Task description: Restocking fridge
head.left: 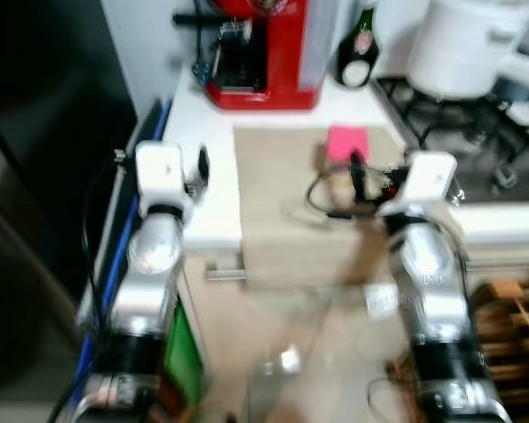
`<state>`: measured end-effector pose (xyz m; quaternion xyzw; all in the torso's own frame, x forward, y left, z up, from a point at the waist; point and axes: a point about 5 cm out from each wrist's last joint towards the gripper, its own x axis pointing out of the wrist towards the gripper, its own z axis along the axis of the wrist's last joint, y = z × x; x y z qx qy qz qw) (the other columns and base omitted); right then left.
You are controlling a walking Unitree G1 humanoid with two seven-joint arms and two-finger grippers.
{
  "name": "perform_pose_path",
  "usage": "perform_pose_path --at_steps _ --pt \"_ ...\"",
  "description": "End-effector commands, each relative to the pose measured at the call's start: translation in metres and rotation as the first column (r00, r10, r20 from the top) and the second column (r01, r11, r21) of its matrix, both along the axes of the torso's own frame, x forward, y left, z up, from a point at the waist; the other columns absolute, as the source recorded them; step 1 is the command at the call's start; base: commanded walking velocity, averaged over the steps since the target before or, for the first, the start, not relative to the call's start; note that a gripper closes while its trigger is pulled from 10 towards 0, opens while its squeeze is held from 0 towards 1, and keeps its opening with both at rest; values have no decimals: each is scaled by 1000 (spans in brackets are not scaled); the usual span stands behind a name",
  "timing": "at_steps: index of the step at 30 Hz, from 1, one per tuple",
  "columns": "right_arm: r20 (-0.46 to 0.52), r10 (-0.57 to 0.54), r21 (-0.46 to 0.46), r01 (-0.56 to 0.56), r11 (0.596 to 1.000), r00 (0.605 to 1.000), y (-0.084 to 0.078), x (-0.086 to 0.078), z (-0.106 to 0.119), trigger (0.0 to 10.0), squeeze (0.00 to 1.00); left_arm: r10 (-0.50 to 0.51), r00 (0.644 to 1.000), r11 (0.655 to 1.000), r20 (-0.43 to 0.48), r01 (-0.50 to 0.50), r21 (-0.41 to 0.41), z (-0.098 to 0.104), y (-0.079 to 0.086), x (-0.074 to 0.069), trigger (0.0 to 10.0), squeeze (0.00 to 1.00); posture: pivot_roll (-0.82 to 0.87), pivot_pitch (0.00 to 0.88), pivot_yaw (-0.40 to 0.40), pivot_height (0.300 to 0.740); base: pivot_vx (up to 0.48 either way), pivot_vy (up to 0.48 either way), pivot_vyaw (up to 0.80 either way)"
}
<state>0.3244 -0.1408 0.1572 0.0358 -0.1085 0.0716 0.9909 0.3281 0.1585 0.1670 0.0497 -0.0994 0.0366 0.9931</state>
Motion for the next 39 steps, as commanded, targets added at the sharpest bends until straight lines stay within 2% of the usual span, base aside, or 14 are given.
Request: perform_pose_path --at_steps 1,3,4,10,18,25,29,34,39 --pt "-1 -20 6 20 1000 1000 -7 -3 1 10000 1000 -38 999 999 19 38 5 5 -9 0 10000 0 -30 0 25 740 0 480 0" --pt "-11 -31 1 31 1000 999 -6 -3 0 10000 1000 -33 999 999 24 33 4 5 -9 0 10000 0 -32 0 27 740 0 240 0" --pt "-12 -47 -13 47 999 999 -8 -4 0 10000 0 -35 999 999 22 34 10 5 -10 0 10000 0 -32 0 27 740 0 0 0" --pt "-31 -76 -21 76 997 997 -12 -2 -2 10000 0 -50 999 999 16 50 13 4 -12 1 10000 0 -34 0 29 740 0 0 0" --pt "-71 -90 -19 89 996 993 -9 2 -3 10000 0 -57 998 998 14 57 15 3 -14 0 10000 0 -29 0 25 740 0 0 0" --pt "-59 -170 -50 168 985 984 -19 3 1 10000 0 -76 997 997 -2 76 19 0 -16 -1 10000 0 -27 0 22 740 0 0 0" --pt "-88 -200 -63 195 979 976 -22 9 -1 10000 0 -95 995 995 -14 95 20 -2 -19 -1 10000 0 -30 0 26 740 0 0 0" --pt "-131 -224 -94 213 972 966 -13 19 -1 10000 0 -107 994 994 -22 108 21 -3 -22 -2 10000 0 -26 0 23 740 0 0 0" --pt "-164 -252 -80 242 967 954 -16 24 -3 10000 0 -108 994 994 -20 108 22 -2 -23 -2 10000 0 -18 0 21 740 0 0 0"
